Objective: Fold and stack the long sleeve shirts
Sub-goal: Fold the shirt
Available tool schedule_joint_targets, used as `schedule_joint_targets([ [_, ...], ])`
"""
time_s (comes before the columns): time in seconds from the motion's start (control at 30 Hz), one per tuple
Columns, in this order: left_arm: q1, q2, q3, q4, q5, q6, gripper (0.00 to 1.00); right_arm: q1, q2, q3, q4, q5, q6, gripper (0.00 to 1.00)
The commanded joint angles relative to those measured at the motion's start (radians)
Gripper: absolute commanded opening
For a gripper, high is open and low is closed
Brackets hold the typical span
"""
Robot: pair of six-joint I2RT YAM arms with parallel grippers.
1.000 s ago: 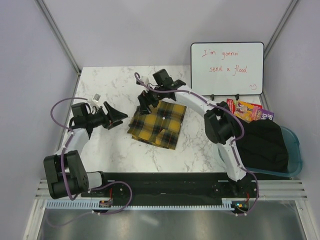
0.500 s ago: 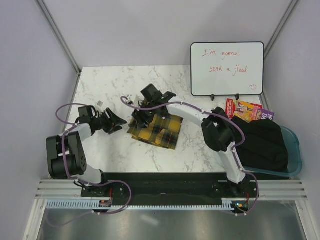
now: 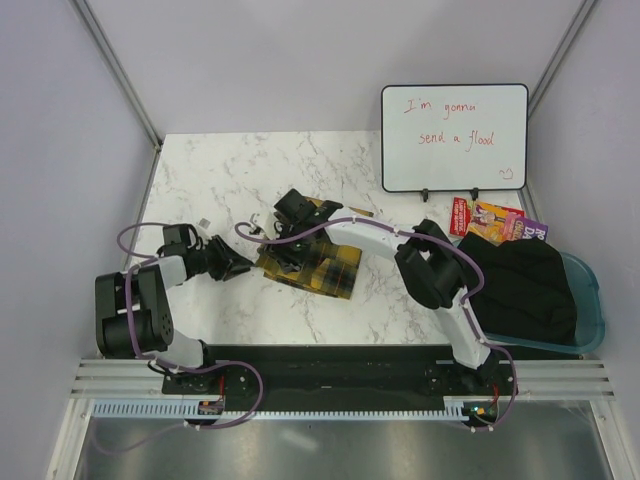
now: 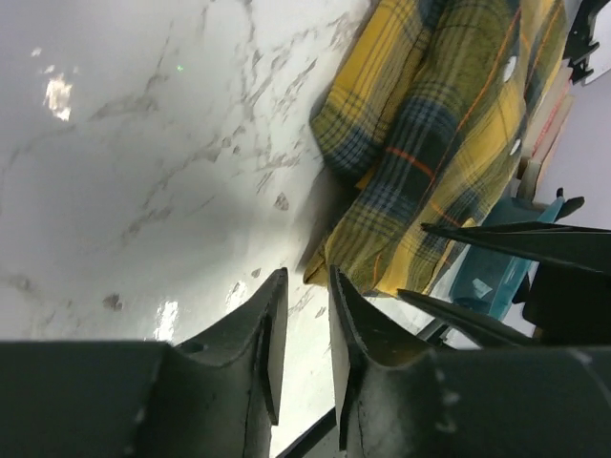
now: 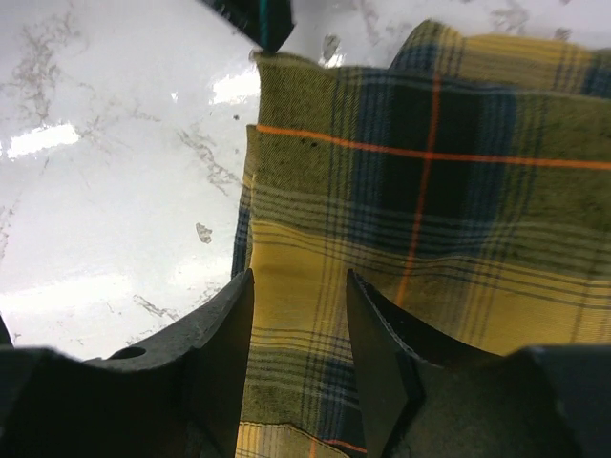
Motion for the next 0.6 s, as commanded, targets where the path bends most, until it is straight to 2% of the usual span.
schedule_joint_targets([
  [0.0, 0.005, -0.068, -0.034, -0.004, -0.071, -0.069, 0.25, 0.016, -0.051, 0.071, 0.035, 0.009, 0.032, 0.50],
  [0.03, 0.008, -0.071, -0.034, -0.015, -0.081, -0.073, 0.17, 0.019, -0.047, 0.069, 0.041, 0.012, 0.041, 0.50],
  [0.1, 0.007, -0.066, -0.034, -0.053, -0.094, -0.095, 0.13, 0.029, -0.031, 0.080, 0.058, 0.018, 0.069, 0.50],
  [0.33, 0.004, -0.034, -0.066, -0.061, -0.079, -0.123, 0.14, 0.068, 0.018, 0.118, 0.088, 0.090, 0.112, 0.53],
  [0.57, -0.030, -0.010, -0.075, -0.026, -0.044, -0.143, 0.21, 0.101, 0.065, 0.146, 0.101, 0.130, 0.121, 0.52],
])
